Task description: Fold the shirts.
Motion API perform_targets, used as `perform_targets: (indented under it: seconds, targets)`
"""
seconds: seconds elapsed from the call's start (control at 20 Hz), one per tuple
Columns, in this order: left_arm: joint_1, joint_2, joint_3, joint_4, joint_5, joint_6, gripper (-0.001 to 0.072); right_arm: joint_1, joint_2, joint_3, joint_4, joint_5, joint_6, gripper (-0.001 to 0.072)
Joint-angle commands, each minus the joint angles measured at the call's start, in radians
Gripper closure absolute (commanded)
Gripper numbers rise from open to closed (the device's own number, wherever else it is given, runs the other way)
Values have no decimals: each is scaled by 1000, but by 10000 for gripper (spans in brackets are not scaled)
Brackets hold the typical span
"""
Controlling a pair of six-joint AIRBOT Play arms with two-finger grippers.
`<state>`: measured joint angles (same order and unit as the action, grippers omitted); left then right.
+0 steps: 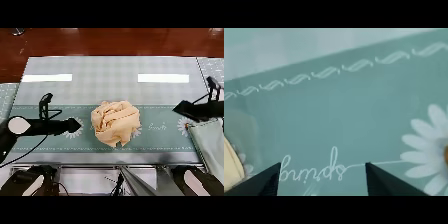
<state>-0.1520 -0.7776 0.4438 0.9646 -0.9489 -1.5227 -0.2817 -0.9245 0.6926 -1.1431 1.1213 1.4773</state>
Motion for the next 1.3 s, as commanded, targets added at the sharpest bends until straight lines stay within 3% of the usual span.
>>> perform_targets:
  seconds: [0.0, 0.2, 0.35, 0.4, 0.45, 0.5, 0.9, 0.95, 1.1, 1.25]
  targets:
    - [-18, -126, -55, -402, 214, 280, 8, -35, 48, -198, 206, -19, -122, 100]
    - [-90, -318, -15, -749, 220, 633, 8, 128, 47, -203, 194, -67, -97, 100]
    - [-125, -448, 64, -784, 208, 654, 11, 246, -7, -202, 219, -78, -35, 100]
    - [-121, -481, 91, -785, 193, 655, 147, 302, -38, -202, 235, -87, -35, 100]
    - [-115, -510, 117, -784, 169, 655, 577, 349, -69, -200, 254, -101, -37, 100]
    - [-109, -530, 138, -784, 147, 655, 688, 396, -102, -192, 271, -120, -38, 100]
    - [-92, -542, 180, -782, 82, 655, 688, 567, -379, -16, 307, -188, -46, 103]
    - [-92, -542, 180, -782, 80, 655, 688, 573, -408, 11, 307, -189, -55, 205]
    - [-66, -542, 198, -809, 33, 620, 688, 571, -439, 80, 255, -168, -71, 689]
    - [53, -500, 332, -914, -139, 681, 689, 571, -439, 327, 37, 9, -56, 689]
